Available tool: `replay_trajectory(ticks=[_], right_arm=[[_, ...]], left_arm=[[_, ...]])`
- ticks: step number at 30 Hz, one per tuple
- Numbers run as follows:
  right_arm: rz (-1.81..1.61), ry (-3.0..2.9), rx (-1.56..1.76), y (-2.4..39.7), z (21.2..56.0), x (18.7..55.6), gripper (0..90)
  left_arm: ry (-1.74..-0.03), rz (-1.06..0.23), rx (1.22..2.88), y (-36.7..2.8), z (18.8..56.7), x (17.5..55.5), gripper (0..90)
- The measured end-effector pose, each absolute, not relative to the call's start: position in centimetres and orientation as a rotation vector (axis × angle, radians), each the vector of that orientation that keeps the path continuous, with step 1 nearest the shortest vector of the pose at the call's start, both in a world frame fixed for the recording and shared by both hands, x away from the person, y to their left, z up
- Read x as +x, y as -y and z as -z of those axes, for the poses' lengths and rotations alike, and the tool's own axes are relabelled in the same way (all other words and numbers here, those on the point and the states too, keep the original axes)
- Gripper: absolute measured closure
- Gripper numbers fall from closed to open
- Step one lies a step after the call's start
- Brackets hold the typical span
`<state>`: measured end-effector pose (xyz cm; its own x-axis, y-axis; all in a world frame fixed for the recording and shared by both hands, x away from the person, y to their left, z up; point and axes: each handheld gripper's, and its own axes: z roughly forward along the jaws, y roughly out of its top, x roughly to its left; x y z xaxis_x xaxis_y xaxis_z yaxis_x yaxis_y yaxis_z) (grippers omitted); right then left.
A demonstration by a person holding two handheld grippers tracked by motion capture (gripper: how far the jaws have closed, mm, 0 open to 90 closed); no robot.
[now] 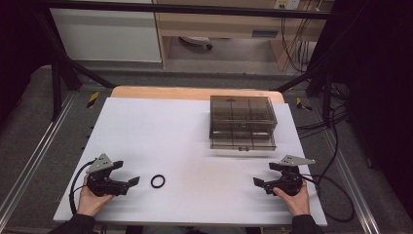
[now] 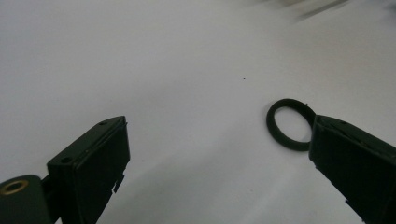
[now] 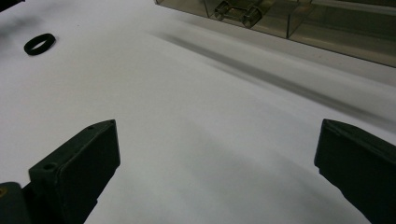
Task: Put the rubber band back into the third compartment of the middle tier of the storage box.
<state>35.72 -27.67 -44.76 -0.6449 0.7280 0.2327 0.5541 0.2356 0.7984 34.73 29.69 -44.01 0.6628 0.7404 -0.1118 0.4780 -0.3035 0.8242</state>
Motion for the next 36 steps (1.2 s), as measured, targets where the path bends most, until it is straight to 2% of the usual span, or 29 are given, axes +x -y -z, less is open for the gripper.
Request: replay_trajectory(ticks=[12,36], right_arm=[[-1.367,-2.318,1.214,27.7,44.8,35.7,0.8],[-1.351,-2.325,1.211,27.6,44.8,35.7,0.7]], left_arm=[[-0.967,-0.380,1.965,-29.1,43.8,34.8,4.8],[-0.968,-0.379,2.020,-25.5,42.1,36.0,6.8]])
